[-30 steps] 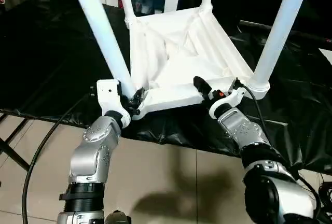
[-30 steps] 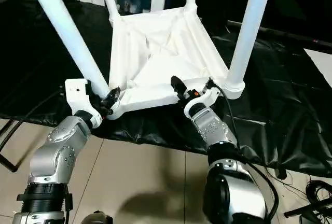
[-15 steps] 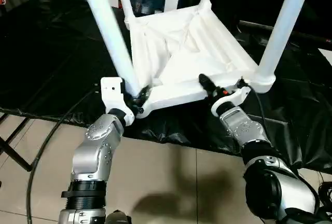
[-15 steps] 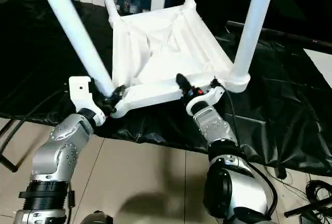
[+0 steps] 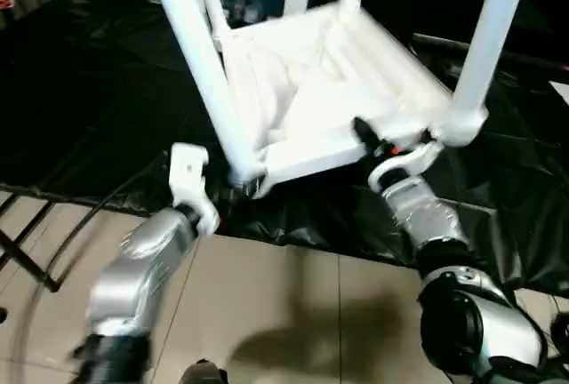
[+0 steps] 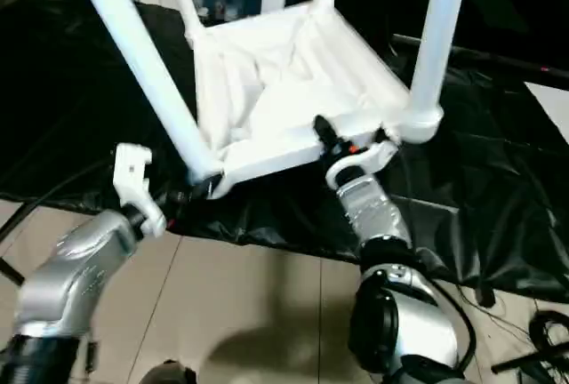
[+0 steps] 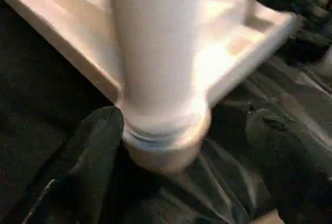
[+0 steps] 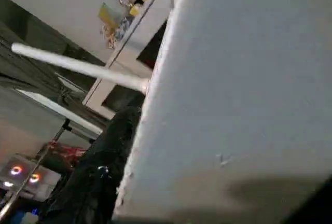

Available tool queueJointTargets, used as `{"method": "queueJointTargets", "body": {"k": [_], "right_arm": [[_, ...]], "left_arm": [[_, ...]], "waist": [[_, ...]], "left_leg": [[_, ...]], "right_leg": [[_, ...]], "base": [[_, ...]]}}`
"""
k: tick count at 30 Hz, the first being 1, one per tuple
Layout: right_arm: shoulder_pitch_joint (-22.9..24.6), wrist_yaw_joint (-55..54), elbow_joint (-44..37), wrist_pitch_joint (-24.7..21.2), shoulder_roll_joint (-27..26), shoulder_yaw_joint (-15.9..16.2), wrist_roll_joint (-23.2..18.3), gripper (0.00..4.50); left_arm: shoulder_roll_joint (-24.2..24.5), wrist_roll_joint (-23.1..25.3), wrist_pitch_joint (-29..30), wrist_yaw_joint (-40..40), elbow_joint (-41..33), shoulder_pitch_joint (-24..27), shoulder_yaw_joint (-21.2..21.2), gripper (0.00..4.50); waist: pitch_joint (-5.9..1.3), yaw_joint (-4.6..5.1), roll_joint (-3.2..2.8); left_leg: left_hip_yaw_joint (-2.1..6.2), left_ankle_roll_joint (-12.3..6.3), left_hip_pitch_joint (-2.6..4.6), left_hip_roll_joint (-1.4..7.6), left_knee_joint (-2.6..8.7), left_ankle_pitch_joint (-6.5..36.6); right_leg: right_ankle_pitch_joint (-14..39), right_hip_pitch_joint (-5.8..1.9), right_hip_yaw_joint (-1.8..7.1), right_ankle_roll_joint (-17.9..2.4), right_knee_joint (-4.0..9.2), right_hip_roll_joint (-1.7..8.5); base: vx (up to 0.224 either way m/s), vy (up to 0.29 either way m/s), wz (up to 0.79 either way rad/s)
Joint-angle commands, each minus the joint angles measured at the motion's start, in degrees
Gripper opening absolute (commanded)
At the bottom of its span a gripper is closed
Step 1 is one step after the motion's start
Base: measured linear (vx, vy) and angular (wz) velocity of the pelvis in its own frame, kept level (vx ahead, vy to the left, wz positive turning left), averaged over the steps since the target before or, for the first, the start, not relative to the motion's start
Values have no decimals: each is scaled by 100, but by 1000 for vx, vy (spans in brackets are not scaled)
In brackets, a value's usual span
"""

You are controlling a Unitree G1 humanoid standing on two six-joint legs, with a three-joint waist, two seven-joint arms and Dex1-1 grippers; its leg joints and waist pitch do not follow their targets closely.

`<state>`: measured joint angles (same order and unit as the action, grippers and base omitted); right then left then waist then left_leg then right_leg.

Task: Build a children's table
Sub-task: Flip table

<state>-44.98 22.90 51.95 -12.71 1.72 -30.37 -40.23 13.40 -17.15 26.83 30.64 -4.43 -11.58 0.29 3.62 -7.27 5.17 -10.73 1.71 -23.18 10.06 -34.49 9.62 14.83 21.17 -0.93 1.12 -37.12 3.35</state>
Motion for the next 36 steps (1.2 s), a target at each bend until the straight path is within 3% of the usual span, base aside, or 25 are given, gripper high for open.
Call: {"method": "queueJointTargets", "body": {"k": [1, 5, 6, 11, 15, 19, 21, 26, 27, 29, 31, 34, 35, 36], "right_arm": [[-192, -142, -441, 417, 300, -21, 130, 215], [-228, -344, -554, 584, 409, -87, 196, 210], [-210, -473, -667, 727, 526, -10, 401, 209], [-150, -641, -846, 825, 631, 138, 655, 209], [-41, -1019, -1111, 877, 862, 489, 1206, 207], [-24, -1166, -1239, 882, 963, 595, 1419, 207], [-9, -1406, -1376, 905, 1188, 850, 1871, 207], [-11, -1696, -1631, 629, 1497, 1299, 2445, 207], [-20, -1747, -1710, 406, 1615, 1465, 2615, 207], [-33, -1832, -1783, 188, 1731, 1617, 2810, 206], [-47, -1915, -1808, 91, 1797, 1689, 2920, 204], [-72, -1995, -1835, -13, 1876, 1807, 3032, 200], [-98, -2039, -1857, -93, 1914, 1883, 3098, 197], [-107, -2052, -1864, -122, 1926, 1911, 3124, 197]], "left_arm": [[10, -23, 75, 149, -210, 0, -150, 438], [185, -17, 35, 282, -375, 50, -231, 450], [283, 36, -7, 333, -518, 46, -341, 450], [330, 163, -55, 326, -651, -9, -455, 450], [438, 289, -240, 397, -896, -217, -623, 450], [482, 312, -342, 410, -1022, -336, -662, 450], [493, 394, -446, 409, -1135, -567, -691, 450], [539, 533, -577, 382, -1229, -965, -744, 450], [575, 637, -649, 337, -1211, -1173, -750, 450], [643, 761, -717, 302, -1187, -1447, -766, 450], [646, 775, -732, 280, -1171, -1647, -738, 450], [637, 841, -907, 231, -1089, -1965, -667, 450], [667, 959, -1123, 205, -1001, -2184, -652, 450], [682, 1012, -1200, 190, -968, -2257, -651, 450]], "waist": [[-444, 21, -121], [-433, -29, -118], [-434, -42, -118], [-433, -62, -102], [-435, -48, -82], [-434, -42, -74], [-429, -37, -67], [-430, -45, -53], [-432, -36, -22], [-431, -27, -25], [-427, -14, 7], [-425, -21, 3], [-427, -24, 42], [-434, -25, 17]], "left_leg": [[78, 40, 292, 331, 364, 193], [58, 179, 295, 329, 385, 410], [52, 238, 296, 328, 390, 435], [37, 278, 277, 314, 385, 378], [35, 277, 260, 296, 373, 341], [32, 270, 257, 290, 366, 350], [27, 267, 263, 287, 360, 347], [27, 325, 251, 270, 346, 268], [28, 345, 251, 267, 342, 249], [32, 344, 236, 255, 336, 236], [30, 360, 235, 261, 338, 306], [27, 367, 247, 268, 337, 377], [26, 368, 252, 276, 335, 389], [32, 392, 265, 279, 341, 420]], "right_leg": [[-1219, -138, 132, -1290, 291, 400], [-987, -126, 140, -1158, 307, 403], [-929, -119, 138, -1087, 309, 397], [-920, -124, 140, -964, 309, 393], [-895, -129, 150, -866, 314, 387], [-883, -126, 153, -838, 312, 373], [-850, -122, 154, -819, 319, 364], [-842, -133, 152, -738, 318, 347], [-856, -143, 151, -717, 319, 333], [-842, -150, 156, -677, 319, 338], [-739, -150, 162, -676, 332, 348], [-652, -133, 165, -718, 335, 351], [-638, -132, 165, -717, 337, 348], [-607, -125, 159, -700, 329, 347]], "base": [[0, 0, 0], [0, 0, 0], [0, 0, 0], [0, 0, 0], [0, 0, 0], [0, 0, 0], [0, 0, 0], [0, 0, 0], [0, 0, 0], [0, 0, 0], [0, 0, 0], [0, 0, 0], [0, 0, 0], [0, 0, 0]]}}
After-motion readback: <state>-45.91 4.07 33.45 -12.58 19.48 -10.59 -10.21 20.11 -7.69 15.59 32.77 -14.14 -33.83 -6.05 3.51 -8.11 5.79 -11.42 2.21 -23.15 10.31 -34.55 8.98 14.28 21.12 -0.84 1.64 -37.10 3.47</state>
